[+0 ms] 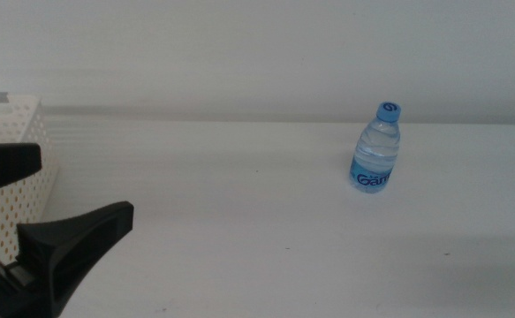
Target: Use arms to grab the bottles and put them into the dustbin to the left of the table.
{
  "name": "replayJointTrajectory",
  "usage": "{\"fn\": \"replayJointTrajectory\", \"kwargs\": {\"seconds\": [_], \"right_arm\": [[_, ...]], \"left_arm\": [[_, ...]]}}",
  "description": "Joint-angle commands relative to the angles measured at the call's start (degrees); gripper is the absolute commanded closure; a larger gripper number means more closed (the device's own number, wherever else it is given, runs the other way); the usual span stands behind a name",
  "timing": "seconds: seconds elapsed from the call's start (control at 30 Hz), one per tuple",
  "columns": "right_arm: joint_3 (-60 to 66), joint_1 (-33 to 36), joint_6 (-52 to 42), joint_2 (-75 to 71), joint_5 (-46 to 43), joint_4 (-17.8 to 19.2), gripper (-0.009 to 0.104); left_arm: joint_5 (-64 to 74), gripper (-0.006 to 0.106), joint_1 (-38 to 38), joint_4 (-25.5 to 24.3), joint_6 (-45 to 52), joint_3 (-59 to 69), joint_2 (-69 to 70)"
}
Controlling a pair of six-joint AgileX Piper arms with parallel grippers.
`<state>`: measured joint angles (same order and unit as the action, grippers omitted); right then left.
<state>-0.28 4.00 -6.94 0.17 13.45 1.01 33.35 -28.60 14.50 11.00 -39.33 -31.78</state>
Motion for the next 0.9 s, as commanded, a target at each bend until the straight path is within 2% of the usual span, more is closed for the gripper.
{"fn": "replayJointTrajectory", "kwargs": {"seconds": [0.0,0.23,0.43,0.6,0.87], "right_arm": [[2.45,-0.41,-0.64,-2.19,-3.56,2.10,0.003],[2.45,-0.41,-0.42,-2.19,-16.92,1.71,0.003],[2.45,-0.41,1.55,-1.76,-14.34,1.11,0.003],[2.45,-0.41,1.55,4.01,-14.61,1.11,0.003],[2.45,-0.55,1.36,19.67,-24.65,1.55,0.003]], "left_arm": [[-1.08,0.007,-0.60,-0.13,-0.38,0.20,0.16],[-1.08,0.007,-0.60,-0.13,-0.54,0.20,0.16],[-1.08,0.007,-0.60,-0.13,-0.54,0.20,0.16],[-1.08,0.007,-0.60,-0.13,-0.36,0.20,0.16],[-0.97,0.007,-0.60,-0.41,-0.38,0.20,0.16]]}}
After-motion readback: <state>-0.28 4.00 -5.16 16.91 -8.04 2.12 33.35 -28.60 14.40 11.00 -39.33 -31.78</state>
